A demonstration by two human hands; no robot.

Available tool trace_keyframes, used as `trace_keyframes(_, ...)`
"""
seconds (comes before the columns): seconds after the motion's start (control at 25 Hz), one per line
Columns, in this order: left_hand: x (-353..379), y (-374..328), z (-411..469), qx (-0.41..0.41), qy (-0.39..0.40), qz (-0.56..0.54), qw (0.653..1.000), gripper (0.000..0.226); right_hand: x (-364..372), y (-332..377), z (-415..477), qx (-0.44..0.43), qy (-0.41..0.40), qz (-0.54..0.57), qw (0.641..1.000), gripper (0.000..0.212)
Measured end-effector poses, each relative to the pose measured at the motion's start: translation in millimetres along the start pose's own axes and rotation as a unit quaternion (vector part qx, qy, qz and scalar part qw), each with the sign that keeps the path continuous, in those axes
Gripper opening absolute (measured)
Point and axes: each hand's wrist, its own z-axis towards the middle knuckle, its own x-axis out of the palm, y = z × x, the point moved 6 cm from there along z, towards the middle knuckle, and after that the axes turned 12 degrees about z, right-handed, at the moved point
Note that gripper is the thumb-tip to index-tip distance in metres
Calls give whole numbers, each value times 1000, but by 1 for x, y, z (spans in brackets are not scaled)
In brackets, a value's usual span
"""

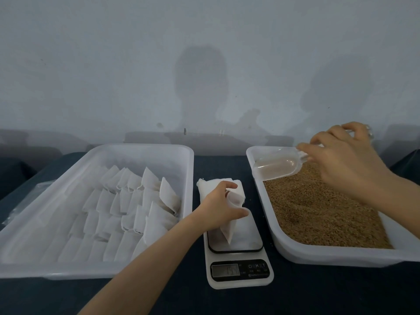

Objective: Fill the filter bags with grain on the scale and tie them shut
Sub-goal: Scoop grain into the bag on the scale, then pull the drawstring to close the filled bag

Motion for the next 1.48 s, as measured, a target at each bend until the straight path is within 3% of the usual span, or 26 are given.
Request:
trace_keyframes(0.32,2,2,1,-2,5,1,1000,70,61,-48,-36,130,131,-47,982,42)
trace_keyframes(0.44,2,2,2,2,3,0,1000,70,88,-62,-52,193,185,-10,963,39)
trace_keyframes(0.6,2,3,2,1,3,3,1000,70,116,-72,-75,245,193,61,948,26)
trace_keyframes(0.8,1,2,3,0,3,4,1000,71,137,-75,-92,274,202,161,926,26)
trace_keyframes(1.04,1,2,2,2,4,3,1000,70,147,-71,-103,312,229,207,898,23)
trace_keyframes(1.12,1,2,2,1,3,3,1000,70,145,-66,-103,308,249,178,901,24)
trace_keyframes(1.2,1,2,1,1,7,2,1000,70,136,-58,-99,301,216,139,918,30)
trace_keyframes(1.28,2,1,1,2,11,2,1000,70,113,-34,-83,275,115,199,934,37)
trace_keyframes(1.36,1,1,1,0,13,1,1000,70,88,6,-61,219,44,340,914,31)
trace_keyframes(1.48,0,-1,0,-1,8,5,1000,71,70,66,-34,154,68,457,873,24)
